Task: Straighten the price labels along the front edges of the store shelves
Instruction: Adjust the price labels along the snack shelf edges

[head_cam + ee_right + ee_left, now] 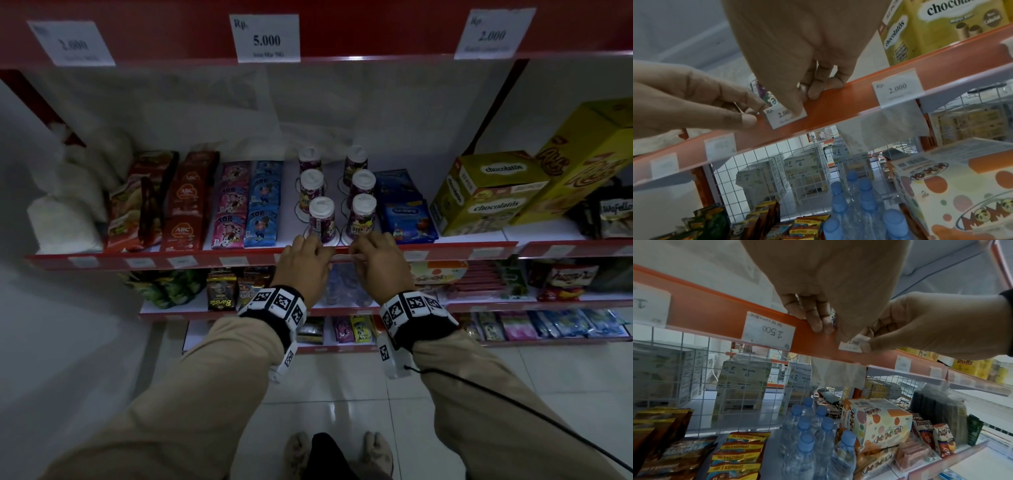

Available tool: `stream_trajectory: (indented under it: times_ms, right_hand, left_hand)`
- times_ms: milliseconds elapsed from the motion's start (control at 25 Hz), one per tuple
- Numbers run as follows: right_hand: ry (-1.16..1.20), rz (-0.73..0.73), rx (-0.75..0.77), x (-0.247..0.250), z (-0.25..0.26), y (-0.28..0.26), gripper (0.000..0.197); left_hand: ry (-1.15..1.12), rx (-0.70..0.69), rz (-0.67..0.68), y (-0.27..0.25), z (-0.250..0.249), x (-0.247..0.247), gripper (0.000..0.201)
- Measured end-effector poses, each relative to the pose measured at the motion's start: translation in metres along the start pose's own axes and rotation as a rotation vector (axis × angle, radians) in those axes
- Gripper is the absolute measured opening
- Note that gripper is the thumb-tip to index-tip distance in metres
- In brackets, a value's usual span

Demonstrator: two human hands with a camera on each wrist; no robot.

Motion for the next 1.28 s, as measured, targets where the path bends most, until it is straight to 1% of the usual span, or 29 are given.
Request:
stream_trajectory:
  times_ms: [160, 360, 520, 600, 680, 840, 960, 1080, 1280]
  right_hand:
    - [-0.052, 0.025, -0.010, -0.003, 0.000, 0.003, 0.017]
    - [-0.064, 0.012, -0.034, -0.004, -0.001, -0.001, 0.016]
    - [-0.138, 0.093, -0.057, -0.006, -0.004, 0.003, 0.020]
    - [-0.116, 0.092, -0.060, -0.005, -0.004, 0.004, 0.019]
    - [-0.074, 0.059, -0.053, -0.004, -0.005, 0.002, 0.019]
    - [-0.082, 0.050, -0.058, -0.006, -0.007, 0.000, 0.019]
    - [0.004, 0.030, -0.087, -0.007, -0.008, -0.001, 0.019]
    - [0.093, -0.012, -0.096, -0.006, -0.010, -0.001, 0.018]
    - [0.054, 0.030, -0.084, -0.008, -0.013, 0.001, 0.019]
  left_hand:
    - [-0.014, -0.020, -0.021, 0.000, 0.000, 0.000, 0.031]
    - [-0.014, -0.034, -0.002, 0.000, 0.001, -0.001, 0.033]
    - [0.014, -0.028, 0.021, -0.001, 0.000, -0.002, 0.037]
    - [0.033, -0.019, 0.021, -0.002, -0.001, -0.002, 0.037]
    - [0.060, -0.013, 0.016, -0.002, -0.003, -0.002, 0.035]
    - [0.124, 0.009, 0.017, -0.001, -0.005, -0.003, 0.032]
    - [0.104, 0.041, 0.006, -0.002, -0.007, -0.001, 0.032]
    - [0.087, 0.029, 0.009, -0.001, -0.007, 0.000, 0.032]
    - [0.112, 0.079, 0.022, 0.001, -0.012, 0.001, 0.029]
Point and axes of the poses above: each hand's wrist, its own y-axis towards the middle knuckle, its own x-axis out of the back of the hand, z = x × y, the point moved 3 cm from there along y, towards the middle knuckle, and after that the axes turned 7 degrees about z, right-handed, at the moved point
